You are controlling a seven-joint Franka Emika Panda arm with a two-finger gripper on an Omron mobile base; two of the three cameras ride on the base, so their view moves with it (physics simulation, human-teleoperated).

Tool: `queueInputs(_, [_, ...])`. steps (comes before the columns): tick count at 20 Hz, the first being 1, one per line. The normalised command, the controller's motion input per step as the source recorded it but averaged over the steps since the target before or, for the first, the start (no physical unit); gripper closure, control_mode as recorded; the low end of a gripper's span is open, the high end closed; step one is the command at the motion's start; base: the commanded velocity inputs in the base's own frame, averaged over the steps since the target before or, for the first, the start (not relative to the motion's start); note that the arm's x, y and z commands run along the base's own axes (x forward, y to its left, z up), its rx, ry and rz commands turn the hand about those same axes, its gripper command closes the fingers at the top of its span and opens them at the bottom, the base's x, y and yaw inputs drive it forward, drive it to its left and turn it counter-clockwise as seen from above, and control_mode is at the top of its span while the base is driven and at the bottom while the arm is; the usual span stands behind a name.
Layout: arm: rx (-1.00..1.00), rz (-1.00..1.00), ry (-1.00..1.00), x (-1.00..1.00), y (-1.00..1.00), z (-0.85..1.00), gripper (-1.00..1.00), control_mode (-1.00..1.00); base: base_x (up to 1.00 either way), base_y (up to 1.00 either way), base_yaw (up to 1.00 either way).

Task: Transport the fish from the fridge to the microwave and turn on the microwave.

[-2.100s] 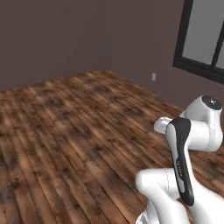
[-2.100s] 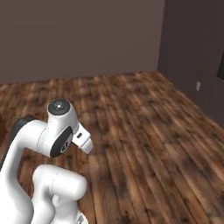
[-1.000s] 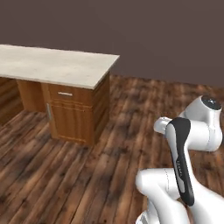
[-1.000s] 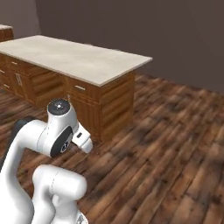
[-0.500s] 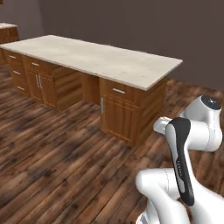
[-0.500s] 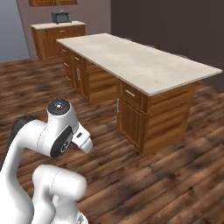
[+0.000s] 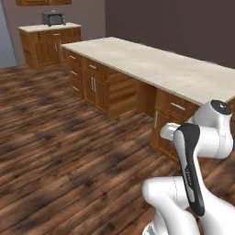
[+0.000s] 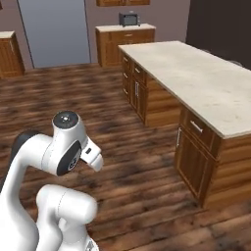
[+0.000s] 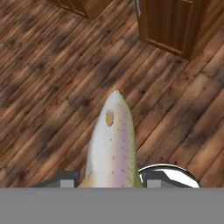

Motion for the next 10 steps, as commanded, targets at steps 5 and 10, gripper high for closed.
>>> queueInputs(5, [0.00, 0.00, 0.00, 0.00, 0.00, 0.00, 1.00, 1.00, 1.00, 0.13, 0.34])
queueInputs(10, [0.00, 0.00, 0.00, 0.00, 0.00, 0.00, 1.00, 1.00, 1.00, 0.19, 0.21])
